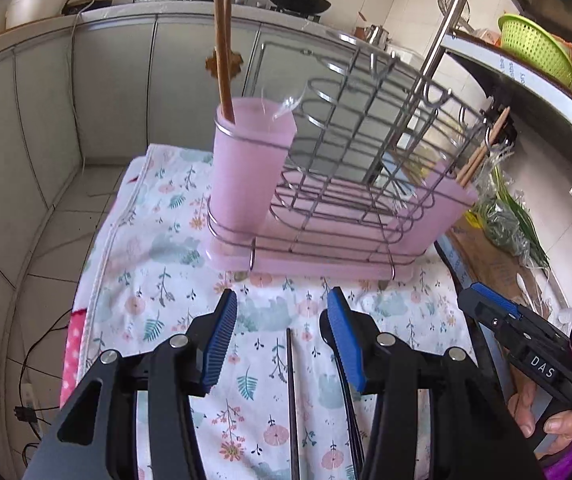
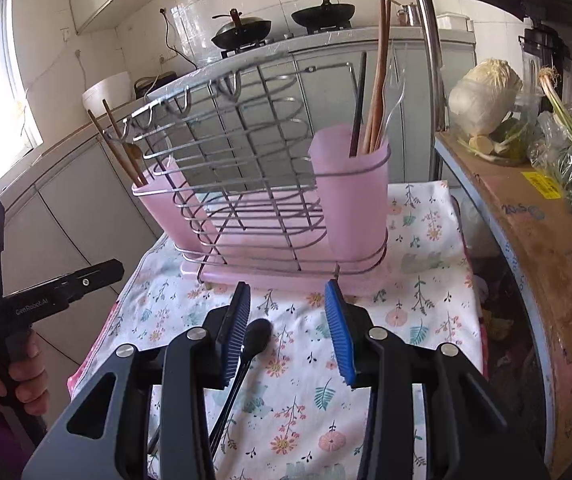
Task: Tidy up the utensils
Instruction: 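Grasp a dark chopstick with the left gripper while right gripper grasps the black spoon, then lift the dark chopstick and black spoon up over the pink cups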
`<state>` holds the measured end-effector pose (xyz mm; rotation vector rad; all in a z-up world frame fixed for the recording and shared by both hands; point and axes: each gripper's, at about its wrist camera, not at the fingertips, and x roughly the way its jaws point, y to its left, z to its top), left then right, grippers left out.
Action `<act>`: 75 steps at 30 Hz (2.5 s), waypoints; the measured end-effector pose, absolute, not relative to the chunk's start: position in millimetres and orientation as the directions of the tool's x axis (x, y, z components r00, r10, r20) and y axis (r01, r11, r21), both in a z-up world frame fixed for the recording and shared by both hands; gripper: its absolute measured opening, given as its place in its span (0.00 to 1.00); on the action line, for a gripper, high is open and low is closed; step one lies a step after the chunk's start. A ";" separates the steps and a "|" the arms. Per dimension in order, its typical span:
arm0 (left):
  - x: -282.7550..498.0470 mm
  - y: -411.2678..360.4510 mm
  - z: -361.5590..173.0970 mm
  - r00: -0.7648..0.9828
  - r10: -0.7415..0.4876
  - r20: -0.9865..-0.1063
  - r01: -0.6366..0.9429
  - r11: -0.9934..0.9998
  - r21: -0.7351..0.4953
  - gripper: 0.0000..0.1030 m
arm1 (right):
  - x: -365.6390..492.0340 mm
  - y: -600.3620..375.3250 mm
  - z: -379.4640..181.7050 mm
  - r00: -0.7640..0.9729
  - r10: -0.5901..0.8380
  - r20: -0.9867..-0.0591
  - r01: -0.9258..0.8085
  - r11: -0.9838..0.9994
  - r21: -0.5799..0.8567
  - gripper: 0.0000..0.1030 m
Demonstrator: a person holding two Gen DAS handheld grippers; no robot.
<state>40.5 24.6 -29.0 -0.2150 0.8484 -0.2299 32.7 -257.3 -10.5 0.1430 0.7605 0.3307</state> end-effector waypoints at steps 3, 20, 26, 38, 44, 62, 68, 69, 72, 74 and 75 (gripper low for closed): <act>42.7 16.1 -47.9 0.589 -0.283 -0.757 0.116 0.956 -0.268 0.45 | 30.8 -254.3 -22.5 0.646 0.347 -0.679 -0.240 0.938 0.251 0.38; 80.8 -22.3 -110.2 0.339 -0.284 -0.897 0.158 0.957 -0.243 0.28 | 30.1 -248.9 -63.4 0.528 0.380 -0.760 -0.228 0.925 0.304 0.38; 97.8 -27.6 -118.2 0.284 -0.277 -0.918 0.158 0.958 -0.240 0.16 | 31.3 -248.9 -66.7 0.509 0.390 -0.767 -0.227 0.921 0.317 0.38; 107.6 -25.4 -129.0 0.279 -0.306 -0.910 0.120 0.952 -0.283 0.04 | 37.6 -231.7 -75.9 0.437 0.430 -0.790 -0.261 0.901 0.346 0.38; 96.3 -7.4 -114.3 0.337 -0.350 -0.874 0.113 0.937 -0.332 0.04 | 49.2 -214.1 -84.8 0.367 0.459 -0.809 -0.268 0.885 0.380 0.38; 69.3 44.2 -80.8 0.422 -0.416 -0.806 0.135 0.907 -0.398 0.04 | 81.1 -161.0 -117.6 0.325 0.309 -0.894 -0.211 0.945 0.250 0.18; 64.6 48.9 -77.9 0.437 -0.414 -0.799 0.131 0.908 -0.399 0.04 | 78.1 -162.5 -118.4 0.366 0.317 -0.875 -0.210 0.944 0.254 0.10; 64.2 46.7 -78.2 0.442 -0.412 -0.797 0.131 0.908 -0.397 0.04 | 76.0 -164.6 -117.1 0.374 0.325 -0.869 -0.212 0.942 0.261 0.10; 58.1 49.7 -69.8 0.466 -0.410 -0.784 0.138 0.909 -0.393 0.04 | 67.2 -174.3 -109.1 0.401 0.350 -0.847 -0.220 0.934 0.282 0.06; 55.0 49.6 -63.4 0.485 -0.412 -0.772 0.144 0.908 -0.394 0.04 | 59.9 -179.7 -101.0 0.429 0.371 -0.824 -0.233 0.926 0.296 0.06; 53.4 50.0 -60.4 0.494 -0.411 -0.766 0.148 0.908 -0.392 0.04 | 56.1 -182.7 -97.5 0.441 0.375 -0.815 -0.240 0.925 0.296 0.06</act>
